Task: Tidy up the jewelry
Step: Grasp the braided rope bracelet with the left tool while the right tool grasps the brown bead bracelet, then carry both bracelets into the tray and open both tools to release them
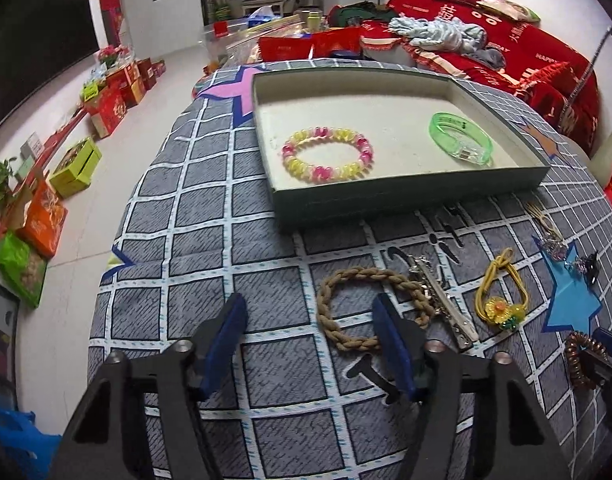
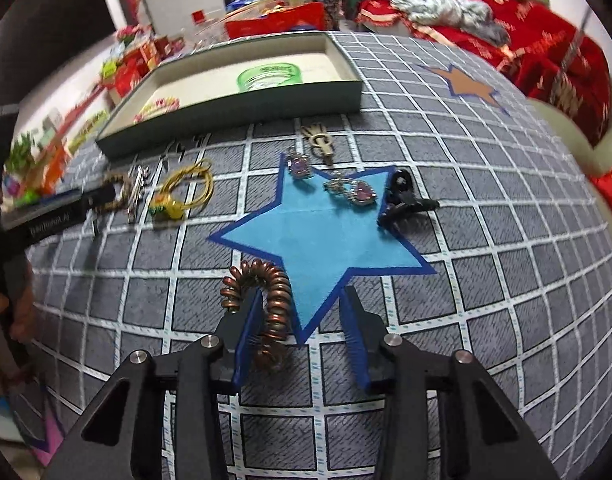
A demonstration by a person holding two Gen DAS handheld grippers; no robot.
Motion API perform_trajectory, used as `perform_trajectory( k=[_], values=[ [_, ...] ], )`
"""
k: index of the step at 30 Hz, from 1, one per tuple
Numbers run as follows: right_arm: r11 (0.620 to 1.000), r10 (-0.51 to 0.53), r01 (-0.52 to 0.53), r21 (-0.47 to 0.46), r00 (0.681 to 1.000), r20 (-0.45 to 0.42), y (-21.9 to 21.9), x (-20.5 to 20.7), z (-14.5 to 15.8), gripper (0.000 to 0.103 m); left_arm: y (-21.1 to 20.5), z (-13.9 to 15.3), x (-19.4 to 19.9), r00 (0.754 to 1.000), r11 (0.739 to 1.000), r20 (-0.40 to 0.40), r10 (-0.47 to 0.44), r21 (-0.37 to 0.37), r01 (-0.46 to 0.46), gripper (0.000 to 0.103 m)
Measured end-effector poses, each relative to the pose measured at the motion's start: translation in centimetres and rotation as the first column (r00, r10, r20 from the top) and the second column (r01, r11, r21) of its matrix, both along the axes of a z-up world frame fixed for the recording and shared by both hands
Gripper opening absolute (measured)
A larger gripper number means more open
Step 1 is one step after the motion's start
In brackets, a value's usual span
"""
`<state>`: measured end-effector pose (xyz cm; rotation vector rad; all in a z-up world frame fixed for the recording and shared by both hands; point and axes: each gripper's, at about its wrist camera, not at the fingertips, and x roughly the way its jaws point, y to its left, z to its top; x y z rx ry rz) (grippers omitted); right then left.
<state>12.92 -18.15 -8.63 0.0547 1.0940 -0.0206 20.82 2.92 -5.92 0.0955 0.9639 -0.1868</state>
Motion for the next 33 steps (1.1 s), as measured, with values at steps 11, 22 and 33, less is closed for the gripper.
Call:
perform_trajectory(
  k=[11,22,33],
  values=[
    [0.999,0.034,-0.034,-0.009,0.999,0.005,0.9,-0.6,0.2,0.013,-1.2,0.6,-1.2,0.997,0.997,0.014,-0.077,-0.007,0.077,0.026],
    [0.995,-0.007,0.002,0.102,0.999,0.043,-0.7,-0.3,1.7,0.013,0.9,1.5,-1.4,0.998,0.989,-0.003,-0.063,-0.131,0.062,0.023],
    [0.988,-0.016,0.005,0.153,0.998,0.067,-1.1,0.7,2.9,0.013,0.8,3.5,-1.5,0.996,0.981,0.027,-0.087,-0.169,0.091,0.023]
  ],
)
